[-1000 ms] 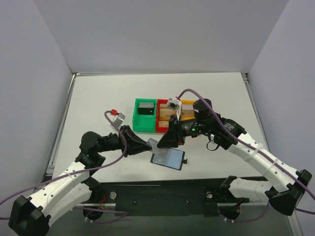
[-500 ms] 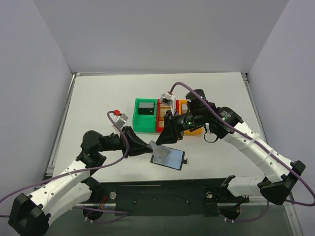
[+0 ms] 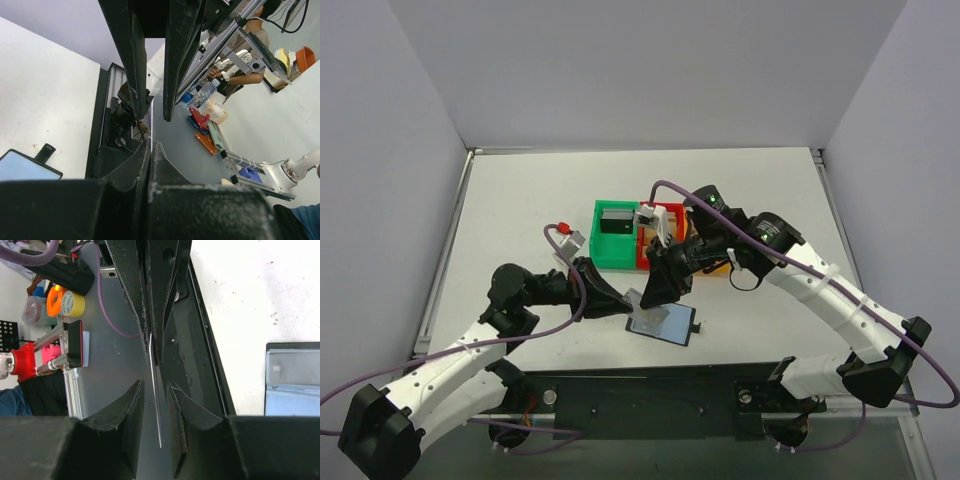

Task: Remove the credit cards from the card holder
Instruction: Place the credit card in the storage box.

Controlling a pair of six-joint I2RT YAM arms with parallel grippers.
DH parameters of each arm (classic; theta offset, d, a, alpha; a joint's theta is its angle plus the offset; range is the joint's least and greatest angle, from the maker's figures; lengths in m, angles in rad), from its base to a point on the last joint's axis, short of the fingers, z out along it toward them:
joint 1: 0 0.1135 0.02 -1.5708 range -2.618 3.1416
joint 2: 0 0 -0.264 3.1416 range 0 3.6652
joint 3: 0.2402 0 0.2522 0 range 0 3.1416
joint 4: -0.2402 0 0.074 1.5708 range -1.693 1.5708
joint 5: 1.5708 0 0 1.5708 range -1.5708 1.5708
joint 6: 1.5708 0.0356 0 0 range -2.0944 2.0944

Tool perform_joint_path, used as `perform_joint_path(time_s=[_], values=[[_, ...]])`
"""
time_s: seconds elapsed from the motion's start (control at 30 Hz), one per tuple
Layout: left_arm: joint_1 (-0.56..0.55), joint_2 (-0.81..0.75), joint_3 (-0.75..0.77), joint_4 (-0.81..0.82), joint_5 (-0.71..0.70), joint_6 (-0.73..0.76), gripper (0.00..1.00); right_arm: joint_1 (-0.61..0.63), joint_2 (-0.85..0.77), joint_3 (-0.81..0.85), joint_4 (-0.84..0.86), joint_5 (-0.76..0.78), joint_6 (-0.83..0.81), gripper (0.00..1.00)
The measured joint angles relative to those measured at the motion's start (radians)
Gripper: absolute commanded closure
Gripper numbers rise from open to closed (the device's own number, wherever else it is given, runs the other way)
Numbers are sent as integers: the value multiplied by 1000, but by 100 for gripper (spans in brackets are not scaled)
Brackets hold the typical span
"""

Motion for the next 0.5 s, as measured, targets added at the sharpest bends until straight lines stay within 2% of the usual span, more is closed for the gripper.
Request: perform_joint_path(time_s=[0.5], values=[[-25, 8, 8, 4, 3, 0, 100, 5, 10, 32, -10, 27, -10, 81]])
